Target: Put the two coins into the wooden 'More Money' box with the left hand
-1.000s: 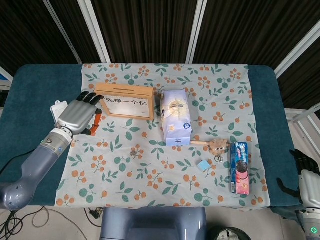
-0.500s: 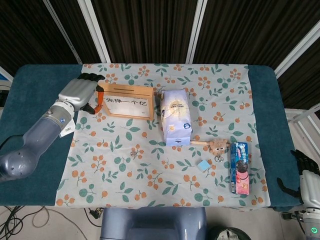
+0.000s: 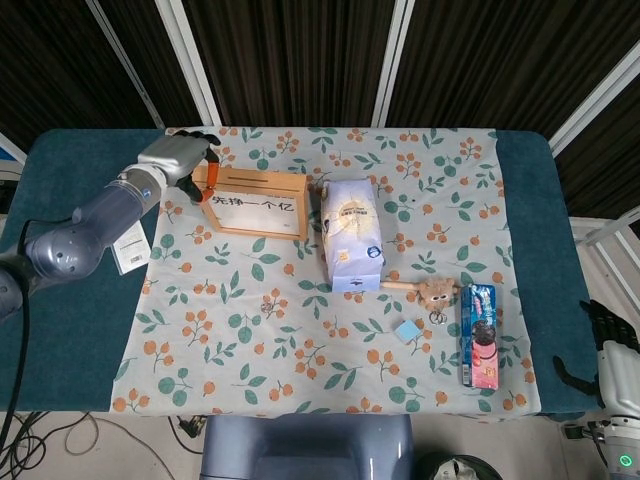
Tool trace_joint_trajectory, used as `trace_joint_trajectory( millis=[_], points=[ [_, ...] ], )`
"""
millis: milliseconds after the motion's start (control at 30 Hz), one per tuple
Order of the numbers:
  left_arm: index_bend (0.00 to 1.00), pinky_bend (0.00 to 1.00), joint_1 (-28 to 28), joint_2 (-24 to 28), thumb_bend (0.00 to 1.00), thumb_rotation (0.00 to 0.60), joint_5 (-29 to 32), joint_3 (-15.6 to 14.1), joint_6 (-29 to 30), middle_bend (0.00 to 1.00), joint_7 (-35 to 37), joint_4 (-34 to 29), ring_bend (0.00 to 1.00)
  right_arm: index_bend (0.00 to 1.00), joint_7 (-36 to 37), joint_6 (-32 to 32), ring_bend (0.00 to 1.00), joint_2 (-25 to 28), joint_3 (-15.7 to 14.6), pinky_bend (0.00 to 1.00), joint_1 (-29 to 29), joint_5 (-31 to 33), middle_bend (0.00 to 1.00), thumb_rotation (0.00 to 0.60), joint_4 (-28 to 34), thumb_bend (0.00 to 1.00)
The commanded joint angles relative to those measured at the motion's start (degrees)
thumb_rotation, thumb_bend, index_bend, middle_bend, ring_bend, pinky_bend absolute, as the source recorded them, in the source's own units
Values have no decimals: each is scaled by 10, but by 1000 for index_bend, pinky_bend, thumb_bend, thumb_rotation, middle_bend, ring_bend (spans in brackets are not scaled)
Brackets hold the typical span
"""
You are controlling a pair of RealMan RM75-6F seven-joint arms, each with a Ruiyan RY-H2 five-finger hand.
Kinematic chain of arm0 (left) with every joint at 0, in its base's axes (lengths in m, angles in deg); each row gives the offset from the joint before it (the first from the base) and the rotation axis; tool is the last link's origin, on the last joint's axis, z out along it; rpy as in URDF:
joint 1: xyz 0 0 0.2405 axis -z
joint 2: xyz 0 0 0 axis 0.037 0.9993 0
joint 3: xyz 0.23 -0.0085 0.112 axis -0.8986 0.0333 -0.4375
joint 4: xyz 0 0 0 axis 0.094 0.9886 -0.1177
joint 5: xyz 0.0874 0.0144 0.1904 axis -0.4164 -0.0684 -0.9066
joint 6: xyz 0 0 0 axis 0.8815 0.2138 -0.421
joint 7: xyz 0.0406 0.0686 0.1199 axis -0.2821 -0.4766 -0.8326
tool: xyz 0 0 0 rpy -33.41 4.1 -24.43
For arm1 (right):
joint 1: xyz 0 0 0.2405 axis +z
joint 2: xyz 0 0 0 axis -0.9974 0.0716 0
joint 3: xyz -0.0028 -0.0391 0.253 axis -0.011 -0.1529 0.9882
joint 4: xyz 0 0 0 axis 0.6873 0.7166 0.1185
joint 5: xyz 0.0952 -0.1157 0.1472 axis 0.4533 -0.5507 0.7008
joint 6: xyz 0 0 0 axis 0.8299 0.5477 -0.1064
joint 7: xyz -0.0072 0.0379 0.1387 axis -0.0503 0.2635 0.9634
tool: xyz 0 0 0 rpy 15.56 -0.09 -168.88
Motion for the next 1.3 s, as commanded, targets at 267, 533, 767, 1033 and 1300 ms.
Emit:
trace_joint_trajectory(
  millis=[267,533,767,1033,1300],
  points=[
    [597,0,60,-74,777,600,-47,-56,-131,82,132,163,0,125,-5,-14,65,-5,14,0,-3,20,78,600,-1,369],
    [599,0,68,-107,777,600,-107,-53,-179,80,203,223,0,124,-7,-19,65,-5,17,0,-6,26,78,600,0,369],
    [596,0,61,-138,777,600,-164,-40,-193,80,253,267,0,125,-5,-24,65,-2,19,0,-10,26,78,600,1,369],
    [569,0,49,-158,776,600,-225,-12,-195,83,284,288,0,124,-3,-25,65,-1,21,0,-11,28,78,600,2,369],
    [555,0,32,-168,776,600,-272,27,-187,85,306,295,0,124,-2,-27,65,-1,22,0,-13,28,78,600,2,369]
  ],
)
